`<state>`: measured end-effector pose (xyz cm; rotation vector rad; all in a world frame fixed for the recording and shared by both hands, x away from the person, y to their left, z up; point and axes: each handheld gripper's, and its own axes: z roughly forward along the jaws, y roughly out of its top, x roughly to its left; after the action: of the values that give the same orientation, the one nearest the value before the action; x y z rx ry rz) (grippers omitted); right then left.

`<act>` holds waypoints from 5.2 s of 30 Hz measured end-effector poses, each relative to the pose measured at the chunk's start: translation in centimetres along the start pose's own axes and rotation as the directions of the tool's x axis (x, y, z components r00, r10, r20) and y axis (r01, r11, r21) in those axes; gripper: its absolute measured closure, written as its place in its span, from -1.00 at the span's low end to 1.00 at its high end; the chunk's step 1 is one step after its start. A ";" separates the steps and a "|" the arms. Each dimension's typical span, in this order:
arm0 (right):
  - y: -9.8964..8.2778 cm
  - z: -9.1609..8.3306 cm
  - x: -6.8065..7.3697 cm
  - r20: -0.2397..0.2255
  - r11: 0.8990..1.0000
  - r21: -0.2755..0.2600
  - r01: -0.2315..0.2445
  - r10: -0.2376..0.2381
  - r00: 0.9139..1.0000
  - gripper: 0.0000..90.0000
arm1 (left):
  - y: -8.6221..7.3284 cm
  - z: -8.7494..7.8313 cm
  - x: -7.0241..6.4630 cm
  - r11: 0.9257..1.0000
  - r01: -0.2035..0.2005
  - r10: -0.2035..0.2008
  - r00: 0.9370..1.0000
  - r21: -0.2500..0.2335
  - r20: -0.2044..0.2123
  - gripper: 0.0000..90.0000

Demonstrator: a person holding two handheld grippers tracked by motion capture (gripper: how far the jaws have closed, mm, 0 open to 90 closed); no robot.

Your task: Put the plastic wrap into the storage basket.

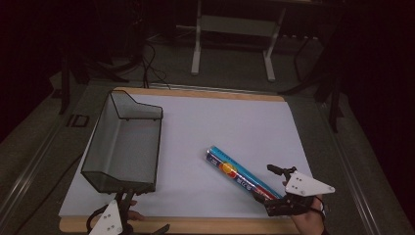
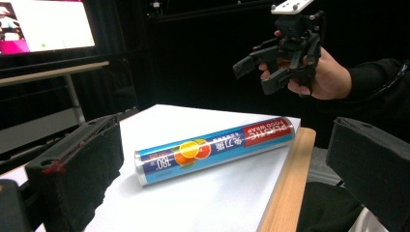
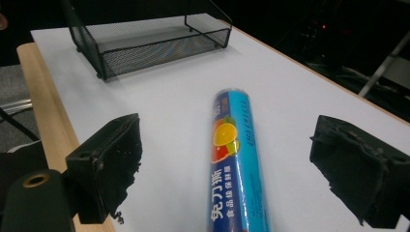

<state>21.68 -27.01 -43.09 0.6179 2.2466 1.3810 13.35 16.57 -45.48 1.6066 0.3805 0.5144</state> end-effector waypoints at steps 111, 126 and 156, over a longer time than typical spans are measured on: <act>0.0 18.2 -3.0 0.013 0.378 0.924 -0.061 0.129 0.992 -0.30 | -0.2 0.4 -0.3 0.999 -0.009 0.007 0.999 0.039 0.045 -0.99; 4.3 16.6 -4.9 0.057 0.530 0.836 -0.144 0.178 0.982 -0.29 | -0.3 0.5 -0.2 0.999 -0.005 0.003 0.999 0.044 0.044 -0.99; 13.3 18.7 -4.1 0.037 0.726 0.663 -0.182 0.211 0.977 -0.29 | -0.3 0.6 -0.2 0.999 -0.009 0.008 0.999 0.050 0.038 -0.99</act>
<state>37.59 -10.65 -38.29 1.0917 2.7687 0.6155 13.47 15.99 -45.83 1.6645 0.3604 0.4833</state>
